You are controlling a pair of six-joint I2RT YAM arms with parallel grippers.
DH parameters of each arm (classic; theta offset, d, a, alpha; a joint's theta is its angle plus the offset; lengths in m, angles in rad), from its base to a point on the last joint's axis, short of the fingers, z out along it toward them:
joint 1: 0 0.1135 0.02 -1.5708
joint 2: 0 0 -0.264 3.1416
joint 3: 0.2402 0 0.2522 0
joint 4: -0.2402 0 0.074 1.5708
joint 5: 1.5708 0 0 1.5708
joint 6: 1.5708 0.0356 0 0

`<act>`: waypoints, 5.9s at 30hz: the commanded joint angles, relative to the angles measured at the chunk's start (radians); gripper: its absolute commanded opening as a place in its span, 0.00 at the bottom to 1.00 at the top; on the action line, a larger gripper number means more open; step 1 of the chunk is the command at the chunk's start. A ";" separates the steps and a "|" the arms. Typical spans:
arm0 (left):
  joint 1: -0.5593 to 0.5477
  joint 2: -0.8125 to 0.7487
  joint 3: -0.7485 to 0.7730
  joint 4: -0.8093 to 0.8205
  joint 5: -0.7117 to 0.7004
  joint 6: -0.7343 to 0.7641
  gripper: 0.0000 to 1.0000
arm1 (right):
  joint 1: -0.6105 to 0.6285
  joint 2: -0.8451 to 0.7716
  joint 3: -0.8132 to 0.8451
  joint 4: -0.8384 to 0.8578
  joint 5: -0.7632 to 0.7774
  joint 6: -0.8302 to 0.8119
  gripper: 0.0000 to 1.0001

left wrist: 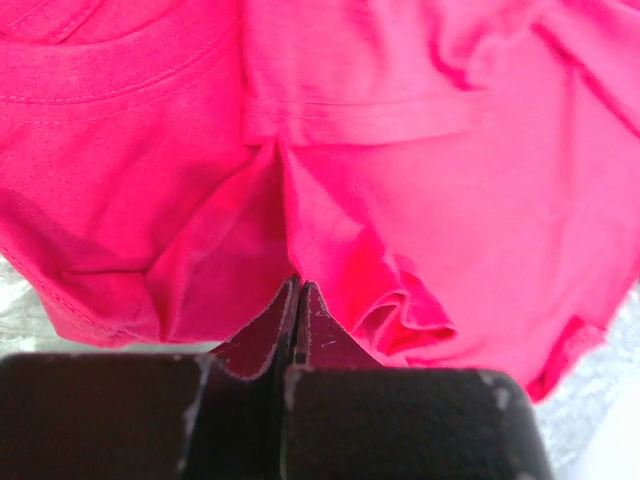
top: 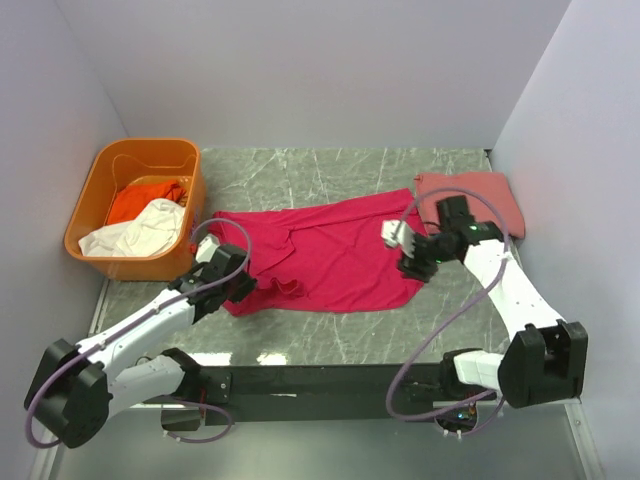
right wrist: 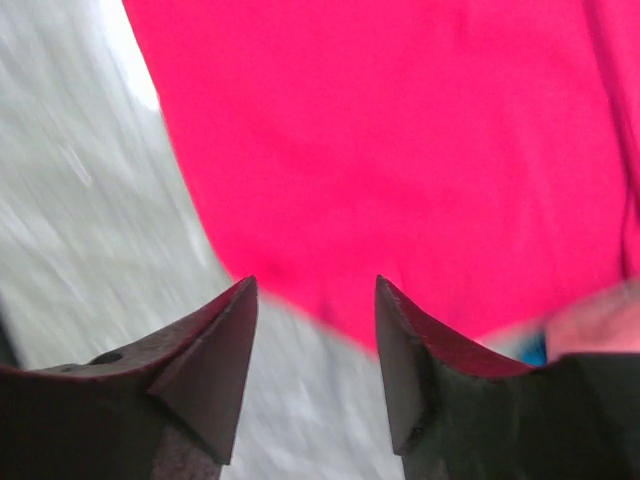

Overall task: Fold and stack the t-shirts
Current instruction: Fold the tshirt

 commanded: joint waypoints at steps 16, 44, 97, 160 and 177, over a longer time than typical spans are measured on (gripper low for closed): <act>0.006 -0.076 0.031 -0.025 0.054 0.066 0.00 | -0.166 0.360 0.094 -0.116 0.126 -0.855 0.56; 0.008 -0.090 0.017 -0.033 0.063 0.061 0.00 | -0.103 0.523 0.147 -0.102 0.220 -0.781 0.38; 0.006 -0.413 0.314 -0.485 0.128 0.149 0.00 | -0.578 0.165 -0.188 0.197 -0.079 -0.174 0.00; 0.342 0.087 0.437 -0.089 0.120 0.449 0.00 | -0.419 0.474 0.127 0.384 0.002 0.254 0.00; 0.373 0.153 0.457 -0.063 0.151 0.471 0.00 | -0.373 0.506 0.165 0.418 0.036 0.331 0.00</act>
